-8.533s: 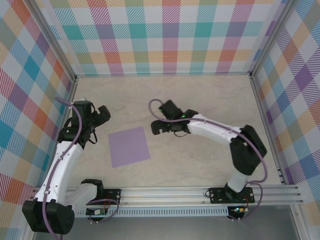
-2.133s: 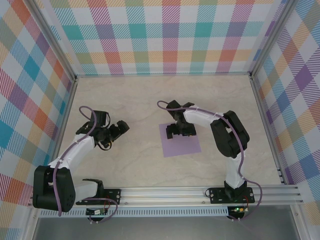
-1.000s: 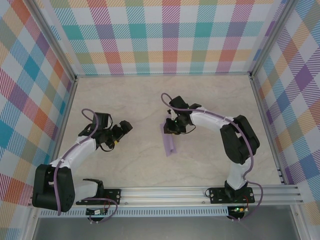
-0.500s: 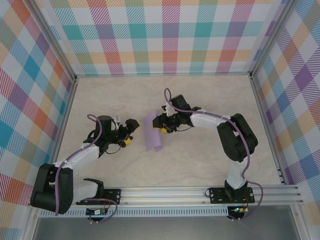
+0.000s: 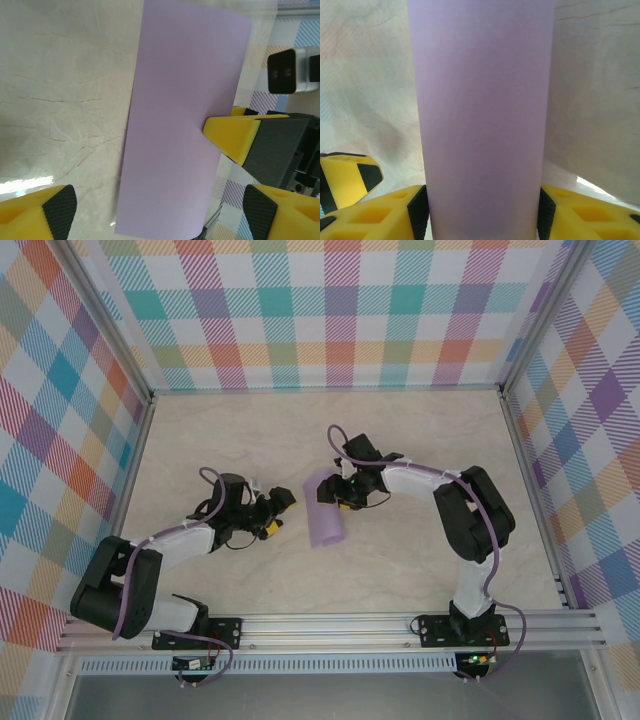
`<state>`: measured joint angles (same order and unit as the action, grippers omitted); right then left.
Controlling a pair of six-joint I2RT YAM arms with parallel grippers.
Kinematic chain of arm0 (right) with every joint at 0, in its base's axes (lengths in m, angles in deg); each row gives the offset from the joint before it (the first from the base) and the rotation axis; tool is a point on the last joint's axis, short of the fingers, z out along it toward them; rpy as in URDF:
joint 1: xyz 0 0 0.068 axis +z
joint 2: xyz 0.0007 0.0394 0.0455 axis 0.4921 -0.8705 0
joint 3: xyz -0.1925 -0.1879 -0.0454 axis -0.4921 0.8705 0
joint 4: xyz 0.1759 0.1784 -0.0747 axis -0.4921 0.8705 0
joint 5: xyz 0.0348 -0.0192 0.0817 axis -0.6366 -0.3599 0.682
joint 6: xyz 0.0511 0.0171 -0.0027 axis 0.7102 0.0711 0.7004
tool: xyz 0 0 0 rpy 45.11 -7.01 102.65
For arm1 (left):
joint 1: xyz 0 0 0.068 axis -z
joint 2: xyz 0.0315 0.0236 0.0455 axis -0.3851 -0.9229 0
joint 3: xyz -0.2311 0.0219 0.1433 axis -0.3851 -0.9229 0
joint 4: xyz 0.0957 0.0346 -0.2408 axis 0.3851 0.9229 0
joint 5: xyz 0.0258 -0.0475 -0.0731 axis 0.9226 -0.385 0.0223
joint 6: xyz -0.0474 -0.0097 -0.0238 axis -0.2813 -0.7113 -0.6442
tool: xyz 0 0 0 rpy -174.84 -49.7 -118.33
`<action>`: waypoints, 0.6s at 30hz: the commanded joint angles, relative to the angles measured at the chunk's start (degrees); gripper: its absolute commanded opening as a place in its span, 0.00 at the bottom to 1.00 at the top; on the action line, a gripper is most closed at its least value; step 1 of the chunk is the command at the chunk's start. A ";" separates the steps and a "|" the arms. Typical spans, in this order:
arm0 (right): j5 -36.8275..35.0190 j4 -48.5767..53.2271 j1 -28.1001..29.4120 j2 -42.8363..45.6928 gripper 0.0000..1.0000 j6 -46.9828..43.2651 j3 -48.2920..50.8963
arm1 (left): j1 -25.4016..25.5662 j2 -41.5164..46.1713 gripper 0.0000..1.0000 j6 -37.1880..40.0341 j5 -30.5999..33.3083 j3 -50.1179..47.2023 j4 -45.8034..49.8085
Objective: Fold a paper plane with a square sheet of paper (pick it up from the middle)
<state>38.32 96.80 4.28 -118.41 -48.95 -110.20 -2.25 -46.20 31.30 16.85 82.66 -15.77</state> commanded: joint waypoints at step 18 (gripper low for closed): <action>-6.43 6.77 -2.12 5.43 0.67 -6.17 1.97 | 9.47 -12.85 0.64 0.36 5.31 10.70 -2.14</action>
<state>31.48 100.98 2.38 -114.74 -52.01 -107.97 6.41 -57.85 31.14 20.63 91.65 -17.65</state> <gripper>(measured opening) 0.671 0.651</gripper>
